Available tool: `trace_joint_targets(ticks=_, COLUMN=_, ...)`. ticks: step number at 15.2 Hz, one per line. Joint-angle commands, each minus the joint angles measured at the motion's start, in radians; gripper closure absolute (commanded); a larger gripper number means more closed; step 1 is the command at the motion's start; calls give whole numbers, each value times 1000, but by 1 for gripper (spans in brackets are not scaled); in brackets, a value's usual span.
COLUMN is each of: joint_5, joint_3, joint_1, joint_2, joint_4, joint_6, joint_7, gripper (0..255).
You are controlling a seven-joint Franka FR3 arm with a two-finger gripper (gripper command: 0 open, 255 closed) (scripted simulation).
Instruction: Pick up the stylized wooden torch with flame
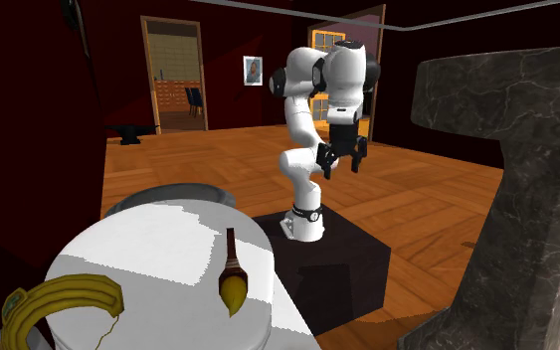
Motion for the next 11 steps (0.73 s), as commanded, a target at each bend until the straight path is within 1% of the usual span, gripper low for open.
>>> trace_joint_targets(ticks=1, joint_5=-22, joint_3=-28, joint_1=-15, joint_2=39, joint_4=14, joint_6=38, joint_7=-24, gripper=0)
trace_joint_targets(ticks=6, joint_5=-56, joint_3=-100, joint_1=-47, joint_2=156, joint_4=68, joint_6=133, joint_7=-84, gripper=0)
trace_joint_targets(ticks=11, joint_5=-65, joint_3=-171, joint_1=-72, joint_2=286, joint_4=146, joint_6=217, joint_7=-146, gripper=0)
